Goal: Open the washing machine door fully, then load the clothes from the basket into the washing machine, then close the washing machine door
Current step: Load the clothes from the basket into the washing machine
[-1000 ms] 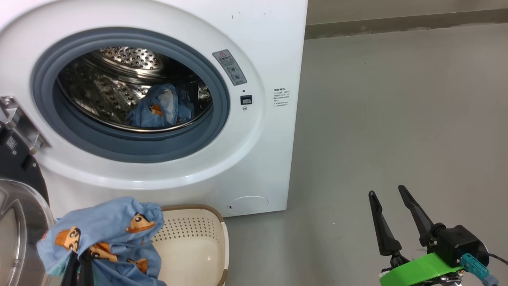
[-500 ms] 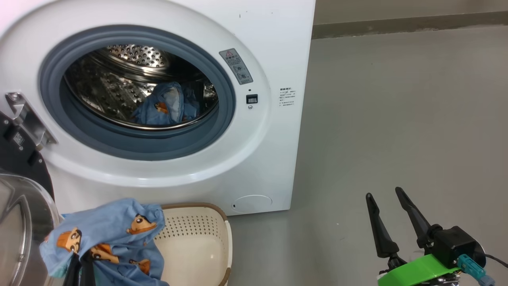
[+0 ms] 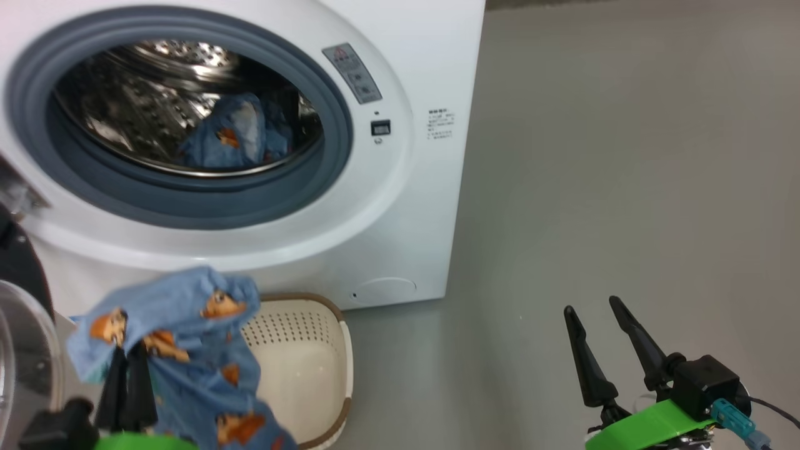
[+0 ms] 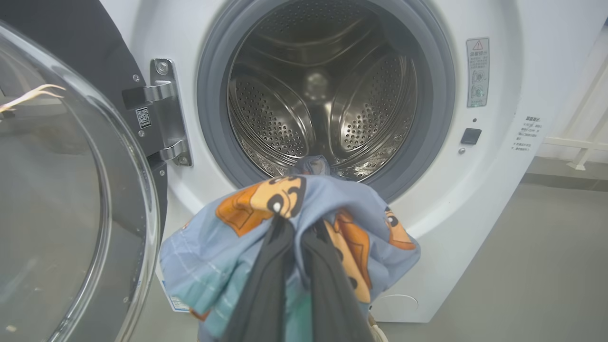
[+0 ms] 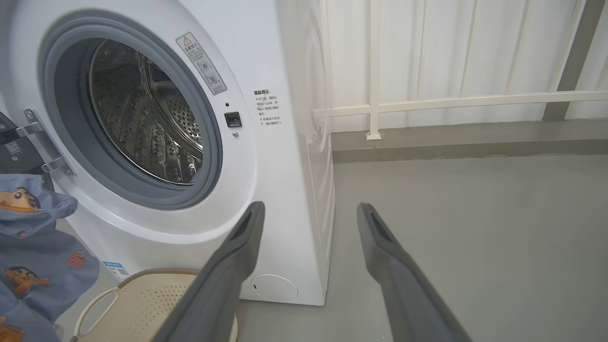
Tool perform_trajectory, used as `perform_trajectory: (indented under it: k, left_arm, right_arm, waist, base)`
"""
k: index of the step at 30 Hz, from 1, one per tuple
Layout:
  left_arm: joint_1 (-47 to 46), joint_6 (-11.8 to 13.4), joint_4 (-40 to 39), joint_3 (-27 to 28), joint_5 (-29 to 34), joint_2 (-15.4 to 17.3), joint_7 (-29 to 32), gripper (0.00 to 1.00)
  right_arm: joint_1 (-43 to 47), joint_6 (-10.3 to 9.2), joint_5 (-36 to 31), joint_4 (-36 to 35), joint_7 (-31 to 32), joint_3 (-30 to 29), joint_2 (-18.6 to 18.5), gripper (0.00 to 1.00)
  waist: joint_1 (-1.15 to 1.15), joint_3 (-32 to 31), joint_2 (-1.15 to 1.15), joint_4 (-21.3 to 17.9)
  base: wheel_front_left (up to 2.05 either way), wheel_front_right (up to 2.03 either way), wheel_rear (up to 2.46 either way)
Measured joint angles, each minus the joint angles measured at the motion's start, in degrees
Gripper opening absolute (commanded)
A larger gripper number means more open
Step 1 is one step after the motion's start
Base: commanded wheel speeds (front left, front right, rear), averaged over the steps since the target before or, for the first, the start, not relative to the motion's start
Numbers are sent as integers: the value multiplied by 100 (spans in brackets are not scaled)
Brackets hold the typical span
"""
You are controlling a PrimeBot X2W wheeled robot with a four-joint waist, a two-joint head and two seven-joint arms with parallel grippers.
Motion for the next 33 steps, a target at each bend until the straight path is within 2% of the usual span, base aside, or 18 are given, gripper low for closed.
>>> perform_trajectory:
  k: [17, 33]
  left_arm:
    - [-2051, -250, 867, 382, -7, 0, 0, 0]
    - [-4019, -361, 2150, 492, 138, 636, -1, 0]
  right_arm:
    - [-393, 0, 164, -30, 0, 374, -3, 100]
    - [-821, 0, 277, -119, -1, 468, -4, 100]
  waist:
    - [0, 785, 0, -515]
    - [0, 1504, 0, -820]
  base:
    - [0, 0, 0]
    - [0, 0, 0]
